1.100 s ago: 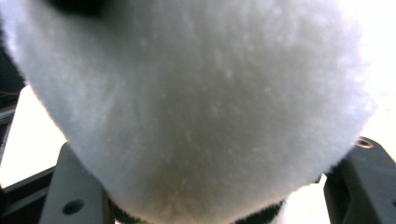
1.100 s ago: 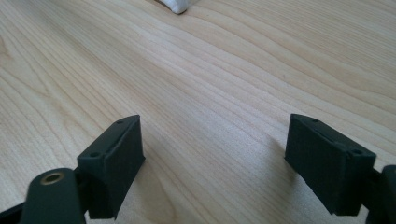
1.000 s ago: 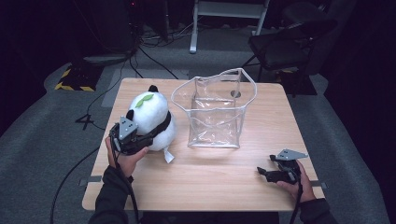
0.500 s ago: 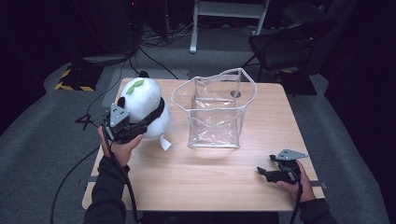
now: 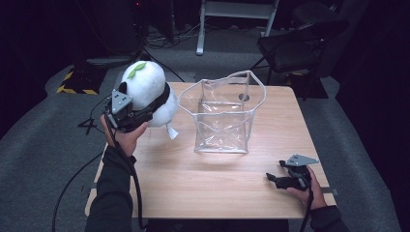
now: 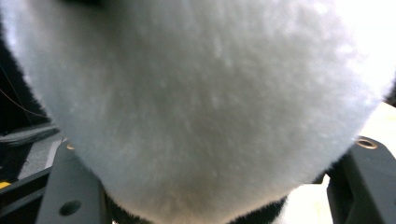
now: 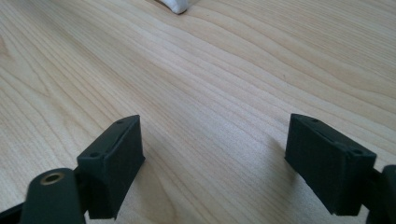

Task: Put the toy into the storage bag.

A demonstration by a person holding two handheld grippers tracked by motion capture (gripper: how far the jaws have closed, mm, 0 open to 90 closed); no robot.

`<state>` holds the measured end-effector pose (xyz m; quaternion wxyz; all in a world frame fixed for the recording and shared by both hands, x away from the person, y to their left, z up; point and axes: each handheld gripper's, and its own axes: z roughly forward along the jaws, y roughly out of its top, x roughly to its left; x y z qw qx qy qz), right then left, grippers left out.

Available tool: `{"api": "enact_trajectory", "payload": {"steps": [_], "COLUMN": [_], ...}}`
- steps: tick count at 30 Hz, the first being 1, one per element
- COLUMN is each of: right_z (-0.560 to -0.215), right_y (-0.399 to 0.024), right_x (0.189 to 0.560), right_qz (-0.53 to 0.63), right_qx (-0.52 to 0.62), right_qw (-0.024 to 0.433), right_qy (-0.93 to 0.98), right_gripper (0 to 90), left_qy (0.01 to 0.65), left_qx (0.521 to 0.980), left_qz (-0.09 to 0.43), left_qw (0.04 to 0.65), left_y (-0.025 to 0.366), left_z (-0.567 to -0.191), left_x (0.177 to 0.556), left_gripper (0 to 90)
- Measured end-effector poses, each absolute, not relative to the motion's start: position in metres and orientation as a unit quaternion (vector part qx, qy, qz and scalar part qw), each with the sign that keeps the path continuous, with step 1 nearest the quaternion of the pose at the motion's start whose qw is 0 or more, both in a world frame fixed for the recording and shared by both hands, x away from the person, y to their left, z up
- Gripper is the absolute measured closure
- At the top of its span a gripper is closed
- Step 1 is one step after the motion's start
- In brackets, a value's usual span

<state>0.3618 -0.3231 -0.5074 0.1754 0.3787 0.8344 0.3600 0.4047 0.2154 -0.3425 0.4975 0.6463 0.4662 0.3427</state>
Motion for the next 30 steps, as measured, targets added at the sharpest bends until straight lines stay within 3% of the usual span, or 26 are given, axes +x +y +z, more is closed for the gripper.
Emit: {"api": "enact_trajectory", "payload": {"steps": [30], "right_z": [-0.507], "right_y": [-0.323], "right_x": [0.362], "right_qz": [0.36], "right_qx": [0.379], "right_qw": [0.175], "right_qy": [0.834], "right_gripper": [19.2], "left_qy": [0.448], "left_qx": [0.64], "left_qz": [0.375], "left_qw": [0.499], "left_y": [0.186], "left_z": [-0.282], "left_x": [0.434], "left_gripper": [32.5]}}
